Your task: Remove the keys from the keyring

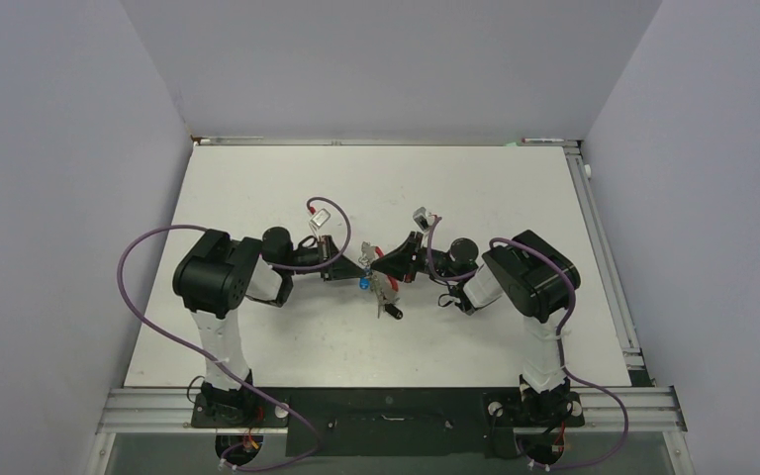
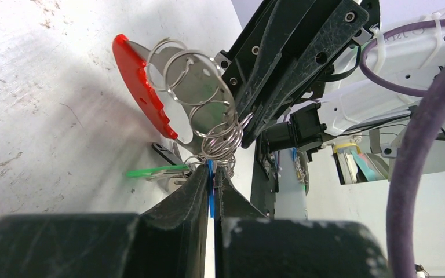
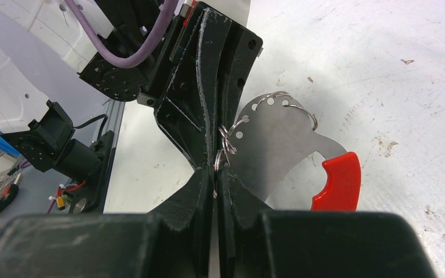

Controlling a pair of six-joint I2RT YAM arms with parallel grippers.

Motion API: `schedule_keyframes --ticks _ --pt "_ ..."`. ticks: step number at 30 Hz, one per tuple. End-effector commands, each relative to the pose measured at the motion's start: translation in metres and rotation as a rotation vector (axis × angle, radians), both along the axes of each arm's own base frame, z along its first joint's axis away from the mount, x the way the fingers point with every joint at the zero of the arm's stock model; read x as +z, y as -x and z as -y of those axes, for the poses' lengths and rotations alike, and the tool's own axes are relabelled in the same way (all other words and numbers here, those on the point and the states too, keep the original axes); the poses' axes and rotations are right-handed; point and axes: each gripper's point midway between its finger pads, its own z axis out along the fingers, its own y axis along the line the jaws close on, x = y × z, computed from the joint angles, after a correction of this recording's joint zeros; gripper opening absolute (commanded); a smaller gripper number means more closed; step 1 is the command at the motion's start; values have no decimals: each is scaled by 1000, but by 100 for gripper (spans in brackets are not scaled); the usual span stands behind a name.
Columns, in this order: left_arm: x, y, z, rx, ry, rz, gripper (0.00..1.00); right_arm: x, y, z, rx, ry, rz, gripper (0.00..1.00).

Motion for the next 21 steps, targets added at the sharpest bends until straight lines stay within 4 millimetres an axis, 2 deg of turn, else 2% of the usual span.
schedule_keyframes --ticks 1,16,21 --pt "2 -4 13 -18 -3 40 0 65 11 -11 48 -180 273 5" --pt "-5 18 34 -117 -79 75 0 49 7 -21 -9 -171 233 5" --pt "-14 25 33 -141 -119 56 0 46 -2 -21 -42 -182 184 5"
